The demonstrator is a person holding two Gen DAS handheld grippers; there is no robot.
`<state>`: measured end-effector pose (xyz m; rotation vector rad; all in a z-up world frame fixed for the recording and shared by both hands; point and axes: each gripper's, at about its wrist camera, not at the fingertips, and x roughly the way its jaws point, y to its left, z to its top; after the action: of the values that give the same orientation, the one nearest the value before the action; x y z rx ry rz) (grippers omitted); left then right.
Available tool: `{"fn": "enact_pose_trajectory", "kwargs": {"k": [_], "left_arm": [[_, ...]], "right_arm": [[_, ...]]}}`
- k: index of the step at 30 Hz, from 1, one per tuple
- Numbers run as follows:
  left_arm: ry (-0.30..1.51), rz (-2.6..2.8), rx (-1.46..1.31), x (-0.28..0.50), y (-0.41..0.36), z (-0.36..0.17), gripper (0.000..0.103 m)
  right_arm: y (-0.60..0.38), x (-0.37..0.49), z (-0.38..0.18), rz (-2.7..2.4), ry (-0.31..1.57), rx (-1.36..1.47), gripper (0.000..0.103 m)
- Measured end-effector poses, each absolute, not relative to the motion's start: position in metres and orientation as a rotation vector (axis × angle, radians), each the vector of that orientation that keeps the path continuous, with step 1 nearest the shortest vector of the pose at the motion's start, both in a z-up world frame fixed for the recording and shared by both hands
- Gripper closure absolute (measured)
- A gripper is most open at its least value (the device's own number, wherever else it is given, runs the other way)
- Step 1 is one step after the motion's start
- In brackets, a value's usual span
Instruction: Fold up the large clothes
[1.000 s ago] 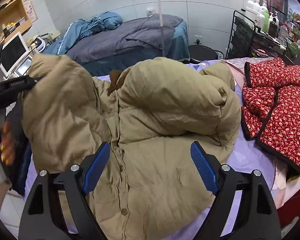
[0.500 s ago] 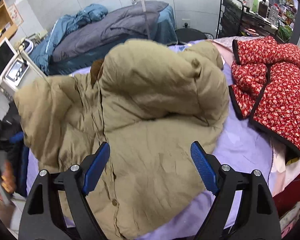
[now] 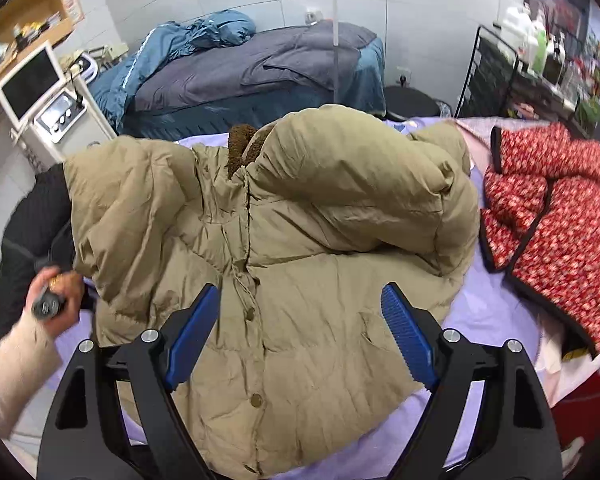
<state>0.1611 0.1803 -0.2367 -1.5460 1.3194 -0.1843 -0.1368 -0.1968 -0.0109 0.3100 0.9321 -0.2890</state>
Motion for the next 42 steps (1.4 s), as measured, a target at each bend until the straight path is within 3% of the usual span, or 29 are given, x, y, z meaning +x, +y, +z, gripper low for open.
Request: {"fn": "enact_pose_trajectory", "kwargs": {"k": [1,2,3,4,9,14,17,20,24,26,27,36,42], "left_arm": [[1.303,-0.192,-1.500,0.167,0.176,-0.230,0.047],[1.315,-0.191,-1.425,0.170,0.172,-0.222,0.057],[1.321,-0.202,-1.316,0.178,0.168,-0.205,0.075],[1.314,-0.208,-1.224,0.182,0.165,-0.192,0.081],[0.985,-0.135,-0.701,0.177,0.196,-0.042,0.087],[0.689,0.081,-0.483,0.144,0.263,0.067,0.087],[0.682,0.200,-0.373,0.144,0.290,0.072,0.087],[0.813,0.317,-0.337,0.163,0.311,0.023,0.087],[0.949,0.318,-0.419,0.174,0.322,-0.022,0.070],[0.946,0.312,-0.388,0.166,0.311,-0.018,0.035],[0.929,0.299,-0.367,0.162,0.304,-0.008,0.007],[0.841,0.218,-0.294,0.146,0.250,0.035,0.006],[0.866,0.150,-0.231,0.116,0.199,0.050,0.006]], "right_arm": [[-0.194,-0.140,-0.010,-0.292,0.931,0.283,0.021],[-0.191,-0.142,-0.009,-0.296,0.929,0.262,0.021],[-0.190,-0.144,-0.009,-0.299,0.927,0.250,0.021],[-0.189,-0.146,-0.009,-0.305,0.923,0.232,0.021],[-0.197,-0.149,-0.016,-0.312,0.938,0.251,0.021],[-0.212,-0.140,-0.024,-0.300,0.938,0.328,0.021],[-0.217,-0.135,-0.028,-0.293,0.937,0.370,0.021],[-0.228,-0.131,-0.035,-0.286,0.945,0.439,0.021],[-0.247,-0.133,-0.045,-0.300,0.967,0.505,0.021],[-0.262,-0.139,-0.040,-0.331,0.947,0.518,0.021],[-0.273,-0.143,-0.035,-0.343,0.918,0.528,0.021],[-0.414,-0.129,-0.016,-0.507,0.794,0.519,0.021],[-0.531,-0.057,-0.080,-0.564,0.872,0.640,0.021]]}}
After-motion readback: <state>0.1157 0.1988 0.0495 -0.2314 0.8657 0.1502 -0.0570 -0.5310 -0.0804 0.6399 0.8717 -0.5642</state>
